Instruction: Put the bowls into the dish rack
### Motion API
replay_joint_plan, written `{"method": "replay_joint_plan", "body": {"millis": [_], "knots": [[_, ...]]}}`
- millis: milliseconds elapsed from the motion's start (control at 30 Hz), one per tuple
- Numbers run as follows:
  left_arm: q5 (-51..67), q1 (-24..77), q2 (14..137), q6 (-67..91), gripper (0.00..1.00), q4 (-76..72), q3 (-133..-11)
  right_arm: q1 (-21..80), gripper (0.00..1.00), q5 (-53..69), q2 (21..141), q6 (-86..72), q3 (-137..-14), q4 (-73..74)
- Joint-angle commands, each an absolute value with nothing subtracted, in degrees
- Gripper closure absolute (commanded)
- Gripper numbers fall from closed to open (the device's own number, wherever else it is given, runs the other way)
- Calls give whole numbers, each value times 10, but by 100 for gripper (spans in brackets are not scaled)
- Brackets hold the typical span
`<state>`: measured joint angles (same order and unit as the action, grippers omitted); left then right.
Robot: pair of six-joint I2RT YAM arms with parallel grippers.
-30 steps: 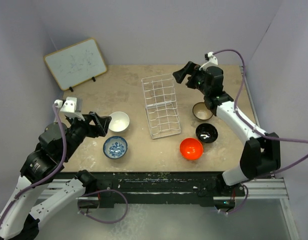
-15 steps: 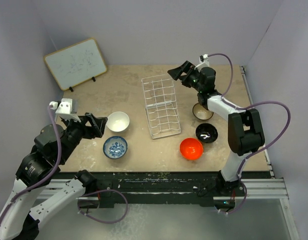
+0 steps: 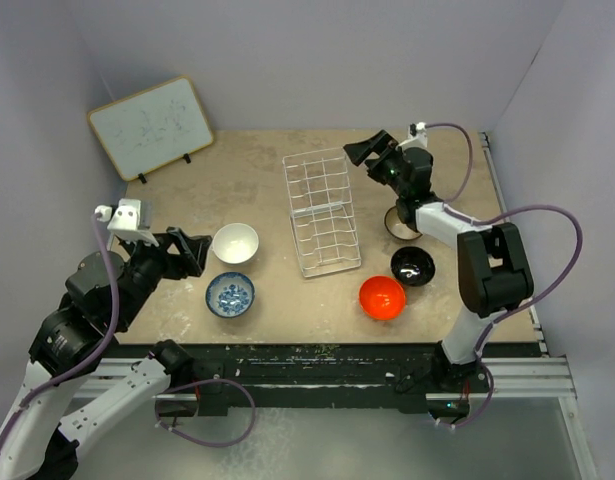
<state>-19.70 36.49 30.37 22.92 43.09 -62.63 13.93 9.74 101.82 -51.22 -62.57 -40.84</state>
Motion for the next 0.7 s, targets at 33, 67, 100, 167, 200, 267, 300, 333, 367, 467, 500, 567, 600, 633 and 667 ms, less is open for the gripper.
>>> {"method": "replay_joint_plan", "body": {"millis": [33,67,100,167,200,267,300,333,367,467,500,567,600,633,667], "knots": [[-206,362,296,218,20,428,-645,141,0,-11,932,-473,-619,-387],[-206,362,295,218,20,427,-643,141,0,-27,924,-467,-617,-378],[-205,363,295,219,20,426,-640,141,0,-40,918,-460,-617,-367],[-203,362,294,221,20,423,-635,141,0,-61,916,-447,-628,-330],[-202,363,293,222,20,421,-633,141,0,-69,923,-438,-648,-304],[-201,363,293,223,20,420,-631,141,0,-80,951,-415,-699,-232],[-201,363,293,223,20,421,-630,142,0,-94,969,-403,-732,-186],[-201,363,292,223,20,422,-631,142,0,-106,986,-392,-761,-145],[-201,363,291,223,20,422,-632,142,0,-118,1004,-378,-786,-113],[-203,362,288,222,20,424,-634,142,0,-133,1044,-348,-843,-46],[-204,362,286,221,20,425,-636,142,0,-140,1050,-342,-853,-34],[-206,363,285,221,20,427,-637,142,0,-149,1061,-332,-867,-18],[-207,363,285,221,20,428,-637,142,0,-152,1067,-326,-876,-7],[-208,362,285,221,20,428,-637,142,0,-155,1075,-320,-887,3],[-208,362,285,221,19,429,-638,142,0,-154,1083,-314,-895,9]]}}
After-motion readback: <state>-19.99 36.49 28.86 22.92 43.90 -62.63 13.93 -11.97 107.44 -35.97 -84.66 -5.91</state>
